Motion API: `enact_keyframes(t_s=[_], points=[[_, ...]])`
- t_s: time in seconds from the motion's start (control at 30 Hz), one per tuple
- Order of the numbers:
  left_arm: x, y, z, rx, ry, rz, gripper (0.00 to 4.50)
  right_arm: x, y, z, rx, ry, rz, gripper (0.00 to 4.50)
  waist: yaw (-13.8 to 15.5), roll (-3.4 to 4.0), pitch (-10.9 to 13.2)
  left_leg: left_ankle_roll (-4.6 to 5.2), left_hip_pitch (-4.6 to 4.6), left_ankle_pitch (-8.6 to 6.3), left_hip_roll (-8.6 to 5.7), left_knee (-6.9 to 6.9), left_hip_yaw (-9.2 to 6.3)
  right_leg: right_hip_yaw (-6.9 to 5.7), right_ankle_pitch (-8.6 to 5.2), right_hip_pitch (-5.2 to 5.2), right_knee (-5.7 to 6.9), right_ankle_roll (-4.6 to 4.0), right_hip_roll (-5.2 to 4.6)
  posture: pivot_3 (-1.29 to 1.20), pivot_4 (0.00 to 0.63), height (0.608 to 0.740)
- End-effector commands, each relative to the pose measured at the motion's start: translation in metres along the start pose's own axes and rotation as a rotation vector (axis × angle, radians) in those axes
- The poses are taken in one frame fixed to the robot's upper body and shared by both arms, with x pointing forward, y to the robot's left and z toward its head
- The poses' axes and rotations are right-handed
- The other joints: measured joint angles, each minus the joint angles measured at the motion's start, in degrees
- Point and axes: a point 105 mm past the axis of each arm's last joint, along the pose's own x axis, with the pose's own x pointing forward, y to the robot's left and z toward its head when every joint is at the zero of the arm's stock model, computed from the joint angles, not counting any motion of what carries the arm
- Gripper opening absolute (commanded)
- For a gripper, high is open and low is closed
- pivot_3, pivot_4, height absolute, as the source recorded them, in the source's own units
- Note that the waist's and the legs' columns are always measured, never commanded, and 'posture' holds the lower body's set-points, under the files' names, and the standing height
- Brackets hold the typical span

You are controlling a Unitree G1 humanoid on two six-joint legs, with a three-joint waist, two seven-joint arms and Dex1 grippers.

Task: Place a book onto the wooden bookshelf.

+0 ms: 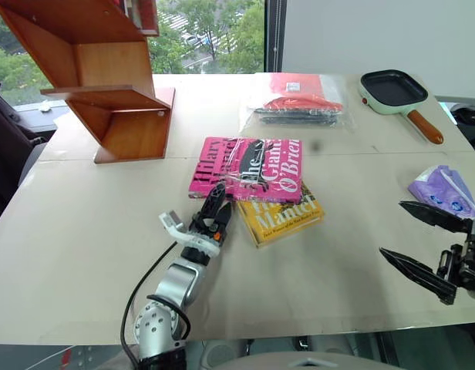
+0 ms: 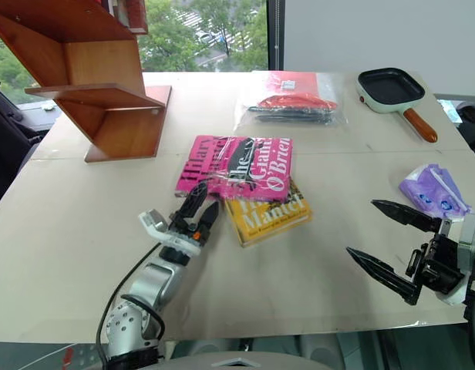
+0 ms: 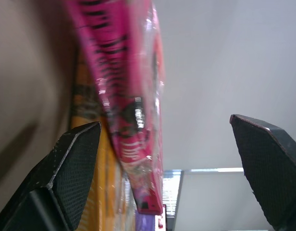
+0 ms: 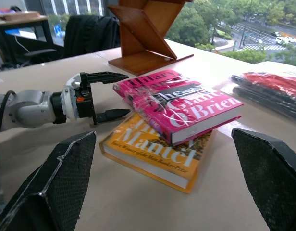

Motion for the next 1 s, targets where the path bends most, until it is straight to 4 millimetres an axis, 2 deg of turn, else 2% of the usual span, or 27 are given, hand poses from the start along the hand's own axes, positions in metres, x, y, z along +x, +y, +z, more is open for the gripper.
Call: enact_keyframes(t_s=[0.03,0.4,0.63,0.67,0.7,0.77,0.8,0.83,0.93,1.0], points=[[0.007,0.005,-0.005,-0.104,-0.038,0.024,4.43,-0.001,-0.003,0.014,-0.042,-0.016,-0.01,4.5,0.05,0.0,0.0,0.0,0.01,0.0,-0.01,0.0,0.0,0.01,0.0,0.0,0.0,0.0,-0.01,0.0,0.15,0.74],[0.036,-0.004,-0.006,-0.123,-0.038,0.052,4.43,-0.004,-0.005,0.009,-0.049,-0.011,-0.028,4.5,1.18,0.03,-0.03,-0.01,0.0,0.02,-0.02,0.05,-0.08,-0.06,0.0,0.03,0.03,-0.01,0.02,0.0,0.15,0.74],[0.063,-0.01,-0.015,-0.181,-0.008,0.049,4.43,-0.003,0.0,0.01,-0.054,-0.025,-0.035,4.5,1.32,-0.01,-0.02,-0.02,-0.01,0.03,-0.1,0.1,-0.1,-0.08,0.01,0.04,0.05,0.0,0.01,0.0,0.15,0.74],[0.065,-0.011,-0.017,-0.192,0.001,0.046,3.94,-0.003,0.0,0.01,-0.055,-0.027,-0.038,4.5,1.23,-0.02,-0.02,-0.02,-0.01,0.03,-0.1,0.11,-0.1,-0.07,0.01,0.04,0.06,0.0,0.01,0.0,0.15,0.74],[0.066,-0.012,-0.019,-0.2,0.012,0.041,3.78,-0.003,0.0,0.01,-0.055,-0.027,-0.039,4.5,1.1,-0.02,-0.02,-0.02,-0.01,0.03,-0.1,0.11,-0.08,-0.06,0.01,0.04,0.05,0.0,0.01,0.0,0.15,0.74],[0.066,-0.013,-0.021,-0.204,0.029,0.035,2.85,-0.004,-0.001,0.01,-0.056,-0.027,-0.04,4.5,1.08,0.0,-0.03,-0.02,-0.01,0.03,-0.11,0.1,-0.04,0.0,0.01,0.03,0.03,0.01,0.0,0.0,0.15,0.74],[0.066,-0.013,-0.021,-0.212,0.028,0.038,2.55,-0.004,-0.001,0.01,-0.056,-0.028,-0.04,4.5,1.13,-0.01,-0.02,-0.04,-0.01,0.04,-0.12,0.1,-0.04,0.0,0.0,0.03,0.02,0.02,-0.01,0.0,0.15,0.74],[0.065,-0.012,-0.02,-0.218,0.026,0.039,1.92,-0.004,-0.001,0.01,-0.056,-0.027,-0.04,4.5,1.22,-0.01,-0.02,-0.08,-0.02,0.06,-0.12,0.1,-0.04,-0.01,0.0,0.03,0.01,0.02,-0.02,0.0,0.15,0.74],[0.062,-0.012,-0.016,-0.229,0.016,0.035,0.49,-0.003,-0.004,0.01,-0.056,-0.027,-0.036,4.5,1.3,-0.01,-0.02,-0.07,-0.04,0.05,-0.14,0.1,-0.07,-0.02,0.0,0.03,0.0,0.03,-0.05,0.0,0.15,0.74],[0.059,-0.019,-0.011,-0.225,0.008,0.009,0.09,-0.001,-0.006,0.009,-0.054,-0.029,-0.02,4.5,1.22,-0.01,-0.02,-0.04,-0.03,0.04,-0.15,0.1,-0.06,0.0,0.0,0.04,0.0,0.03,-0.06,0.0,0.15,0.74]])
